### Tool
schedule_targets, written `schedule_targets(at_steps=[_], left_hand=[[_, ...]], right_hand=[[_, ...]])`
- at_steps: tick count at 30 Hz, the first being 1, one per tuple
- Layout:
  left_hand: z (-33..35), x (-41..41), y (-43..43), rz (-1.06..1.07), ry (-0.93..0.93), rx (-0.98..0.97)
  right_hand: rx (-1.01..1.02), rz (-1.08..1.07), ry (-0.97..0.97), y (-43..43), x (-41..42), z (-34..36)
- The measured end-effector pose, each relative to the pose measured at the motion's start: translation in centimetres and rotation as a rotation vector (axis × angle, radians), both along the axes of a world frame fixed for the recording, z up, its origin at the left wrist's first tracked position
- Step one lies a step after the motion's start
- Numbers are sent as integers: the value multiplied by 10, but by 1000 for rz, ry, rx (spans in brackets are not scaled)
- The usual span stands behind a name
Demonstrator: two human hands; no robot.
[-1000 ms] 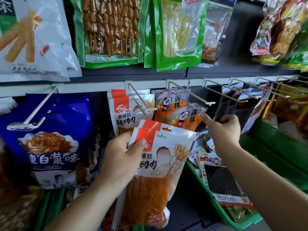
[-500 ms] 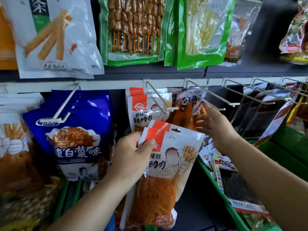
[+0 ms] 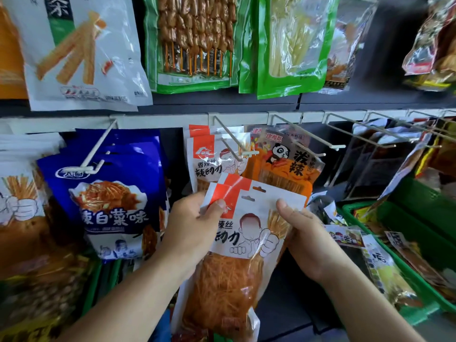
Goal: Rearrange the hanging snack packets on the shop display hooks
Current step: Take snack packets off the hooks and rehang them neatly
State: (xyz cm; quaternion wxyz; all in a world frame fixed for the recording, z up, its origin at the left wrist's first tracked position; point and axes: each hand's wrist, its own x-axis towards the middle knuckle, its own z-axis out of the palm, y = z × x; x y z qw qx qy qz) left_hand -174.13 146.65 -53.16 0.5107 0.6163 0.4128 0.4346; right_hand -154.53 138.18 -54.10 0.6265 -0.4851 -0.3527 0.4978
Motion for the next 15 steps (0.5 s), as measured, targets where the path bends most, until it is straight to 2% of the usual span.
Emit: schedule_targets(at_steps=[8, 12, 15], left_hand=[[-9, 8, 3, 48, -60, -95], [-8, 8, 5, 53, -67, -80], [-2, 3, 11, 130, -66, -42]], right_hand=[[77, -3, -41, -6, 3, -7], [41, -70, -49, -6, 8, -10], [40, -209, -67, -3, 16, -13]])
